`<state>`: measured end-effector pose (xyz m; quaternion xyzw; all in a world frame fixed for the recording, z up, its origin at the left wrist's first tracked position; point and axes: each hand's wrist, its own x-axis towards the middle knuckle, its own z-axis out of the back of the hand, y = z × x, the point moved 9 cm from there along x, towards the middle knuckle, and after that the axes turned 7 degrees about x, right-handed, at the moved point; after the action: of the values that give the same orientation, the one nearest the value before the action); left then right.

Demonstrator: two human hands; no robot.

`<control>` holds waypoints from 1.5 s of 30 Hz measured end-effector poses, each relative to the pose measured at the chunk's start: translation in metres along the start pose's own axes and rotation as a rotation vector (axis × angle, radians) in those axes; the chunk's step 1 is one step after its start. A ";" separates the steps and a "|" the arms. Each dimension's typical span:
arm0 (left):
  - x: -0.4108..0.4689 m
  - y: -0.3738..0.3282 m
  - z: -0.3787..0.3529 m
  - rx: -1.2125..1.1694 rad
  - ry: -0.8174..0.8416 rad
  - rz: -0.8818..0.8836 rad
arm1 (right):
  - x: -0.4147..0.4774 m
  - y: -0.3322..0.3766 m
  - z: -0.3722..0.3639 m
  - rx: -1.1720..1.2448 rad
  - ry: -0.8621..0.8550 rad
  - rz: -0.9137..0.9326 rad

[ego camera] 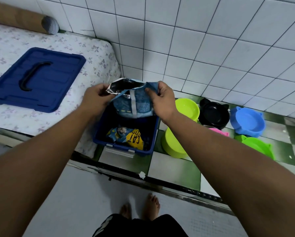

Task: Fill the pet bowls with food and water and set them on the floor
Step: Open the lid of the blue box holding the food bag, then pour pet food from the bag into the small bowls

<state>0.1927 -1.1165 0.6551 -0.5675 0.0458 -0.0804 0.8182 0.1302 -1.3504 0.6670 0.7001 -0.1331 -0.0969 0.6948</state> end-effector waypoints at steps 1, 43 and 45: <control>0.000 -0.005 0.003 -0.036 -0.001 -0.014 | -0.002 0.010 -0.002 0.013 -0.018 0.018; -0.106 -0.085 -0.528 -0.578 0.303 0.592 | 0.006 0.054 0.407 -0.431 -0.324 0.167; -0.104 -0.082 -0.534 -0.589 0.299 0.612 | 0.014 0.048 0.406 -0.442 -0.313 0.160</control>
<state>-0.0046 -1.6174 0.5422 -0.7188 0.3502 0.1006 0.5921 0.0106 -1.7393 0.7096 0.4956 -0.2692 -0.1754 0.8070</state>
